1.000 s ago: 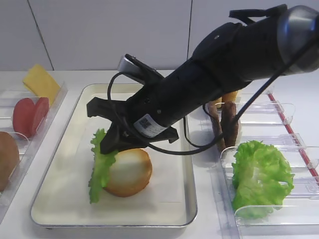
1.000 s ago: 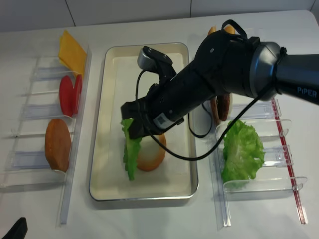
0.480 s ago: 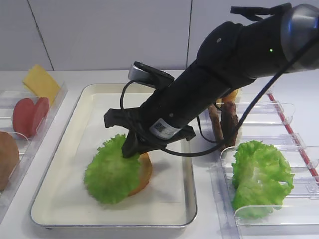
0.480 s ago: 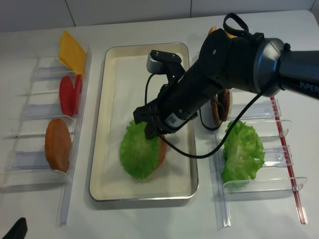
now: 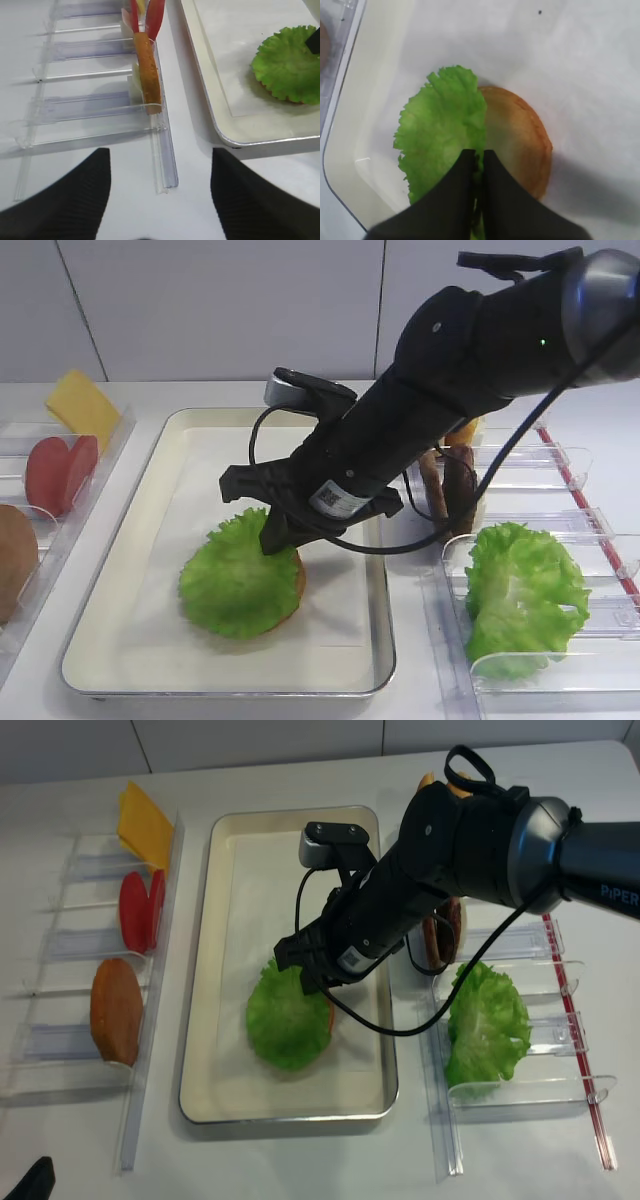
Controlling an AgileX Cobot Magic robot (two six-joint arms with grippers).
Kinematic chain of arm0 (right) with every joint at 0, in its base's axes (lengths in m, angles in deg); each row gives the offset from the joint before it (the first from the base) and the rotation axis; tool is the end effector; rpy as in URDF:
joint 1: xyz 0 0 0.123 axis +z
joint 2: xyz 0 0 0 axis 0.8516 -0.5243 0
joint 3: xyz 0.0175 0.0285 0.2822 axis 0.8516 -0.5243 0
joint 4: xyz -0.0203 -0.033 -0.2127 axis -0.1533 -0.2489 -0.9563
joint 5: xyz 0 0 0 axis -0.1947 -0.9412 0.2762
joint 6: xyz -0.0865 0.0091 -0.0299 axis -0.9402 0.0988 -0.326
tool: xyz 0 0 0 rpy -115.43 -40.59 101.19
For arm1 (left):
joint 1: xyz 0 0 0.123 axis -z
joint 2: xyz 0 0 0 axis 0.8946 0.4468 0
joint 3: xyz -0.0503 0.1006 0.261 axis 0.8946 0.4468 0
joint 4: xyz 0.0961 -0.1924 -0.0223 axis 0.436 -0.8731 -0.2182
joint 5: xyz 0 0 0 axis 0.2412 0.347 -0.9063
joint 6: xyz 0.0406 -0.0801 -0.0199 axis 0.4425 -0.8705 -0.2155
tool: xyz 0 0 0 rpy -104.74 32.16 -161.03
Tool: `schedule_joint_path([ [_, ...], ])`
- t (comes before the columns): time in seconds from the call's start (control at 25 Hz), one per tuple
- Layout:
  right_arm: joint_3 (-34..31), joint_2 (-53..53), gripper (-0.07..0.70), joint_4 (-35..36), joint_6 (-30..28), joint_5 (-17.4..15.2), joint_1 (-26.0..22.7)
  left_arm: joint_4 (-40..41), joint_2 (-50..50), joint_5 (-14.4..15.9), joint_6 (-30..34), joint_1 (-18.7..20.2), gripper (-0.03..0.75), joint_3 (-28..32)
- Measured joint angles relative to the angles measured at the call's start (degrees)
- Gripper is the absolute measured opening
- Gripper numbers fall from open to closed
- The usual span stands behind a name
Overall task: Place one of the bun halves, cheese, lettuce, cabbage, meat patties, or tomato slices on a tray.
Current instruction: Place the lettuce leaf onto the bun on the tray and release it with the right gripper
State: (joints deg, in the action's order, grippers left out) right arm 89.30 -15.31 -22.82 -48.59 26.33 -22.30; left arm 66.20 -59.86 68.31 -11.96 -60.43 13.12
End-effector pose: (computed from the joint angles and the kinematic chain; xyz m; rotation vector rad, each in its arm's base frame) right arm 0.2502 0.2347 0.2192 -0.5118 2.7310 0.9420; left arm -0.0423 -0.0008 0.2470 0.0470 2.1598 -0.0818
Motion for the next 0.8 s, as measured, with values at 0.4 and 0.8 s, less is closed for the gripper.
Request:
schedule_joint_path([
  [0.4,0.0,0.0,0.058,-0.9,0.2,0.1,0.0,0.0,0.0,0.0,0.0,0.0,0.413,0.0],
  [0.8,0.0,0.0,0.471,-2.0,0.2,0.1,0.0,0.0,0.0,0.0,0.0,0.0,0.413,0.0],
])
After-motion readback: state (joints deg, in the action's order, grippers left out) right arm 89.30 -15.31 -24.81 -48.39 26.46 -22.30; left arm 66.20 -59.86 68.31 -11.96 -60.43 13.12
